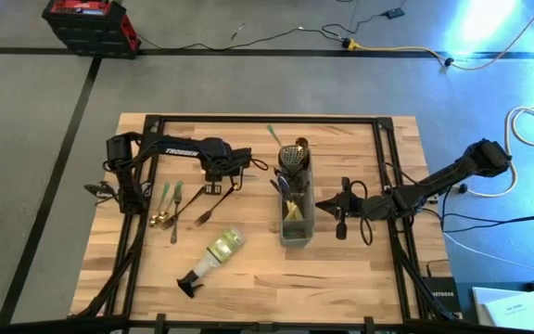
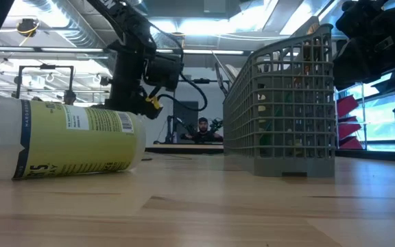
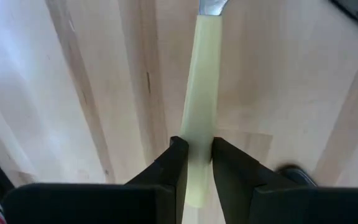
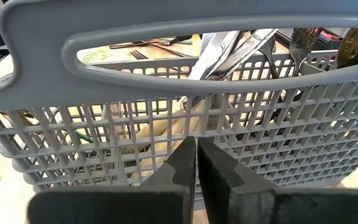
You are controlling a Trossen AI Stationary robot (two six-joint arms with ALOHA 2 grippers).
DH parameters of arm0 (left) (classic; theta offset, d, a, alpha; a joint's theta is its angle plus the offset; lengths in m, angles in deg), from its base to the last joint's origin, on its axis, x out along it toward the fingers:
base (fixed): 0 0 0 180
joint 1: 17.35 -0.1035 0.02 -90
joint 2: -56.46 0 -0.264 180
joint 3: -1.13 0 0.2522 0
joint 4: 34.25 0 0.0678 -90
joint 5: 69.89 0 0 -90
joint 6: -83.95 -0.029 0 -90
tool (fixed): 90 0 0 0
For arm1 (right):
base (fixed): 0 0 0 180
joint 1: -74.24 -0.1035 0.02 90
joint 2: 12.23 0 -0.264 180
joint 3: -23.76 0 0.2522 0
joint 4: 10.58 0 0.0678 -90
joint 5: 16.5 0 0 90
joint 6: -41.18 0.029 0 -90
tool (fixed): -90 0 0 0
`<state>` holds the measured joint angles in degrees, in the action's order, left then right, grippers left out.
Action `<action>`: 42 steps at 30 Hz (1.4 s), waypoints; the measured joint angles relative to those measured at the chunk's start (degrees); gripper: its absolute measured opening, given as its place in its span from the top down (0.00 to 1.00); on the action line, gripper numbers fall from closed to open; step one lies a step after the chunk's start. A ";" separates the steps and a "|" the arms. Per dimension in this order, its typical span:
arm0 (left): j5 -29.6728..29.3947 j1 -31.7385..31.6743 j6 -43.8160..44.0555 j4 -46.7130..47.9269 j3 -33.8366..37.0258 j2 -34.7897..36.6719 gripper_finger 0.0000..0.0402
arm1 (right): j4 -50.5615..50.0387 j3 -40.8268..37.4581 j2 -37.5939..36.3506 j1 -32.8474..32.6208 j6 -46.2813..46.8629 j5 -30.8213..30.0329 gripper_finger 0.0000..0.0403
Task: Sort silverware
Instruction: Put the table knife into the silverware basket
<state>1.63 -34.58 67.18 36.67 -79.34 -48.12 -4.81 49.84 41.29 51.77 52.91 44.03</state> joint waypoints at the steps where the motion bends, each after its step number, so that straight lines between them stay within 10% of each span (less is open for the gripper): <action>1: -0.02 0.06 0.14 0.49 -0.35 0.00 0.87 | -0.02 0.00 -0.02 0.00 0.00 0.00 1.00; 42: -2.47 3.99 5.20 20.06 -14.65 1.93 0.87 | -0.02 0.00 -0.02 0.00 0.02 0.13 1.00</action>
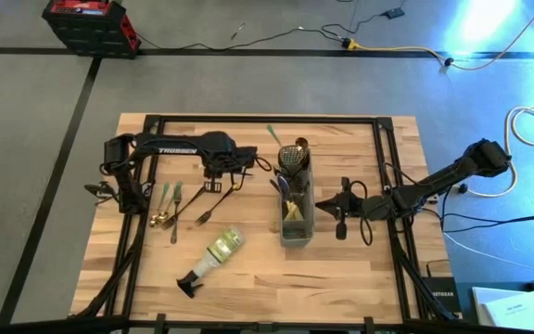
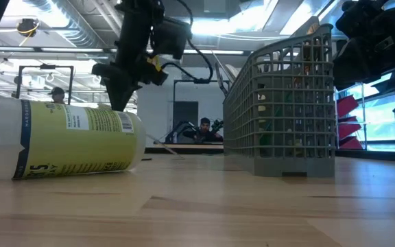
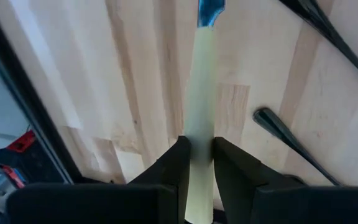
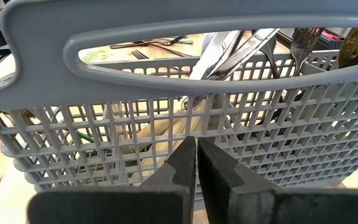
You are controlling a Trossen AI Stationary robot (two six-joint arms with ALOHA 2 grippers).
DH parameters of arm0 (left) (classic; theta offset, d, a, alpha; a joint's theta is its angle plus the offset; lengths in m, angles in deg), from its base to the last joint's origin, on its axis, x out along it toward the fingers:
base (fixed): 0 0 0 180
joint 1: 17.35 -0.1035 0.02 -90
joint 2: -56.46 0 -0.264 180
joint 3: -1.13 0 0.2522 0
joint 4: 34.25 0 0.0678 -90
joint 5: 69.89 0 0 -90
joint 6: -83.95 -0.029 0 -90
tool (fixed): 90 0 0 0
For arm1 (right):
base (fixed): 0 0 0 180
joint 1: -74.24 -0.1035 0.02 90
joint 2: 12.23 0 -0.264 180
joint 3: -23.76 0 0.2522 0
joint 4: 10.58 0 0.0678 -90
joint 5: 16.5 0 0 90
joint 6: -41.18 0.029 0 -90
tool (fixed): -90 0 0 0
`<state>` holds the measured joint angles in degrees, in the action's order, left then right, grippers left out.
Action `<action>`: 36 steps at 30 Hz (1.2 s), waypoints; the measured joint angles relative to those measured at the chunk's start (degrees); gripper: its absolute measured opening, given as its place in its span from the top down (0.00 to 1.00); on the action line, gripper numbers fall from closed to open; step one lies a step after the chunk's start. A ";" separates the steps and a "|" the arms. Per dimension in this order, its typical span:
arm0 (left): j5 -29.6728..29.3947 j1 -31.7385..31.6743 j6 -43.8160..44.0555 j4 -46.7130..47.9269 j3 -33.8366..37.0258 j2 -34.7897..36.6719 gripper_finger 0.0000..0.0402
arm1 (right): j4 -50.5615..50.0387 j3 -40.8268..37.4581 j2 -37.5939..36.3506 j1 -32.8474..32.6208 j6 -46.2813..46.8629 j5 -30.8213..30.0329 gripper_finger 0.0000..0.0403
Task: Sort silverware
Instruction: Put the table knife into the silverware basket
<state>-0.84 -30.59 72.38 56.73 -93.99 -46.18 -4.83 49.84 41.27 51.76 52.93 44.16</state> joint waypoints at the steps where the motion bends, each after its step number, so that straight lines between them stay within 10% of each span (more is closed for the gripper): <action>1: -0.23 0.03 0.17 -0.05 -0.03 0.61 0.87 | 0.01 0.00 0.01 0.00 0.00 0.00 1.00; 19: 2.38 0.62 3.97 -5.90 2.01 6.14 0.87 | 0.06 0.00 0.01 0.00 -0.02 -0.92 1.00; 27: 5.98 2.82 8.08 -22.18 16.03 18.86 0.87 | -0.15 3.14 0.00 0.00 -5.09 -13.10 1.00; 36: 6.82 7.76 17.26 -35.61 35.38 33.67 0.87 | -4.21 23.84 4.04 0.00 -25.54 -19.20 1.00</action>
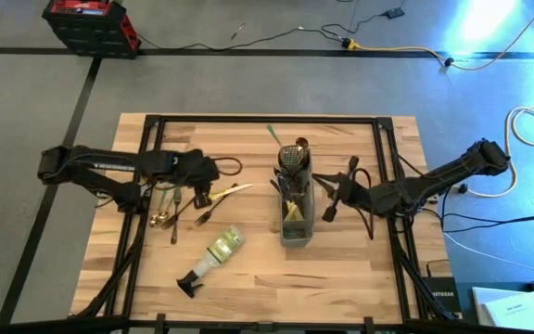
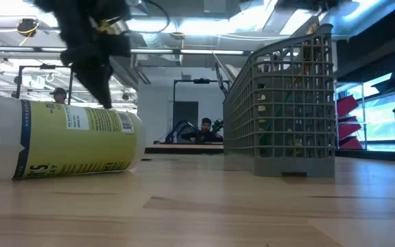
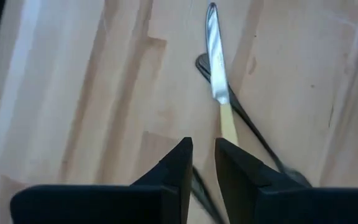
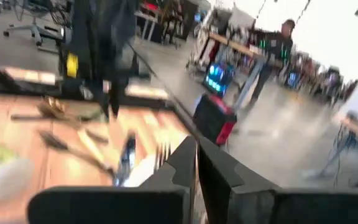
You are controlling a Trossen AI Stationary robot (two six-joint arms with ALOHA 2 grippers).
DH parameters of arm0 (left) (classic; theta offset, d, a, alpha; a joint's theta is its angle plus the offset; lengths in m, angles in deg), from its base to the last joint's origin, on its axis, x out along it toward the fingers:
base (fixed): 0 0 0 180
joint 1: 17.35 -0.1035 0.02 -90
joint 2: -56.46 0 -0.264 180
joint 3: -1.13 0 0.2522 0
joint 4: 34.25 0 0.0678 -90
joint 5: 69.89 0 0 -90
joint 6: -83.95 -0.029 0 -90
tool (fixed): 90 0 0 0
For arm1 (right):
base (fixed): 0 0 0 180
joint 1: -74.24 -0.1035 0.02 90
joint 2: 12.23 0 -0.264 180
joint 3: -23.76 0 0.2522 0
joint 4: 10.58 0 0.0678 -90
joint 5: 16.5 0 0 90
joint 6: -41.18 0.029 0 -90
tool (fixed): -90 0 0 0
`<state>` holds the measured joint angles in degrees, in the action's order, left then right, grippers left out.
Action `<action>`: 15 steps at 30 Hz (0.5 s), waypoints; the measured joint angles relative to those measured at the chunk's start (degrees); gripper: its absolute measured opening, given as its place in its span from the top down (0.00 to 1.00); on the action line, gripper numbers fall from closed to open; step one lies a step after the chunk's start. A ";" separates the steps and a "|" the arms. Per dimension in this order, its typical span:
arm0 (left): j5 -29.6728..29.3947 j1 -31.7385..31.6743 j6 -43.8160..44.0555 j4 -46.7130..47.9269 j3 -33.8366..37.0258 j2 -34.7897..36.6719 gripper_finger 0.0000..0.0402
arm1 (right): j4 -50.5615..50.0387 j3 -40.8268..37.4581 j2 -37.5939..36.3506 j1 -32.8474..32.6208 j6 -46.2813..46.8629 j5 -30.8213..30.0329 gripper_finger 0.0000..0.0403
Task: Sort silverware
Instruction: Put the table knife into the silverware basket
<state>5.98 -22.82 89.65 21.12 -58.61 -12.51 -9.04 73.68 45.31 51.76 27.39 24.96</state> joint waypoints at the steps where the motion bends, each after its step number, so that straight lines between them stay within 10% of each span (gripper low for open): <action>1: 0.00 0.68 0.68 -2.23 2.28 0.94 0.87 | -0.50 2.72 1.48 0.01 -1.99 0.17 1.00; 15: -1.81 7.05 6.00 -11.96 12.90 2.50 0.87 | -28.29 41.61 35.84 16.65 -4.84 31.04 0.89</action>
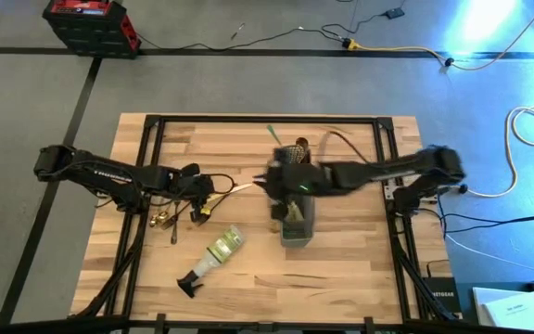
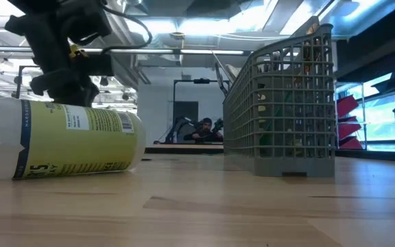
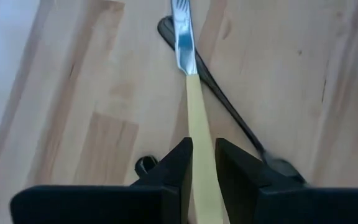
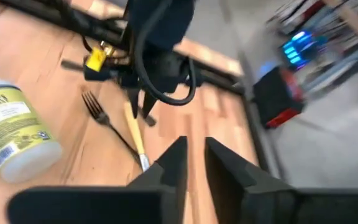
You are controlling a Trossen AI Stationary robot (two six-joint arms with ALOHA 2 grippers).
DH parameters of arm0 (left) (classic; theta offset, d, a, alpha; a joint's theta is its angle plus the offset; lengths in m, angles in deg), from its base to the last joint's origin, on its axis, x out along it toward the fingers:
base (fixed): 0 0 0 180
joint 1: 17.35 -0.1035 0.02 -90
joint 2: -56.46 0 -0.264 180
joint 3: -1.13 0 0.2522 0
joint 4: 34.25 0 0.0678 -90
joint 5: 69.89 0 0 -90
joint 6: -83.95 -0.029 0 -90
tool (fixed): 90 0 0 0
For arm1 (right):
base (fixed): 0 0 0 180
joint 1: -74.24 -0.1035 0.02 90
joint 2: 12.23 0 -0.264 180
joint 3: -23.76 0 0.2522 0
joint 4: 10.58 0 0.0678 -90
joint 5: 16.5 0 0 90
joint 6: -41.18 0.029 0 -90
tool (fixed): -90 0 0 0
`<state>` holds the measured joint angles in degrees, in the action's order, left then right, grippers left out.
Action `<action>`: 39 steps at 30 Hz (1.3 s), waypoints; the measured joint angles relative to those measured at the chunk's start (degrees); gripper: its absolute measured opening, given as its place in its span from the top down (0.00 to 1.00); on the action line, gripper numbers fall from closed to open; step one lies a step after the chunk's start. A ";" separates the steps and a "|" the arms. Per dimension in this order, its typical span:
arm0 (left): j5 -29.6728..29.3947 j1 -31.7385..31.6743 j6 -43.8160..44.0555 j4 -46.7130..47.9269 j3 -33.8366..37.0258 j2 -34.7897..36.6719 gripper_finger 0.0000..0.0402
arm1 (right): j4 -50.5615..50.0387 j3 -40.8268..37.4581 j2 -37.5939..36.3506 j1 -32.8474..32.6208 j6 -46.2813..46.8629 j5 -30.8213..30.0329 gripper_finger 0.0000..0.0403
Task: Sort silverware
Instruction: Put the table knife into the silverware basket
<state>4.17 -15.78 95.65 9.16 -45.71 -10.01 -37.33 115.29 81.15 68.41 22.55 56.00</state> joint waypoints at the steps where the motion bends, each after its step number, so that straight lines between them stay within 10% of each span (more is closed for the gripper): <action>1: -0.48 0.42 0.30 -0.12 0.00 0.15 0.87 | -1.40 2.57 2.51 1.38 -0.13 2.68 0.86; 11: -6.15 5.20 4.29 -0.40 0.00 0.17 0.87 | -13.61 23.70 21.84 8.91 -5.48 19.97 0.59; 39: -4.31 9.32 13.13 -12.64 12.20 8.49 0.87 | -19.55 34.23 42.32 15.31 -2.59 33.67 0.60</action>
<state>-0.14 -6.46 108.78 -3.48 -33.51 -1.52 -56.88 149.53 123.47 83.72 19.96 89.67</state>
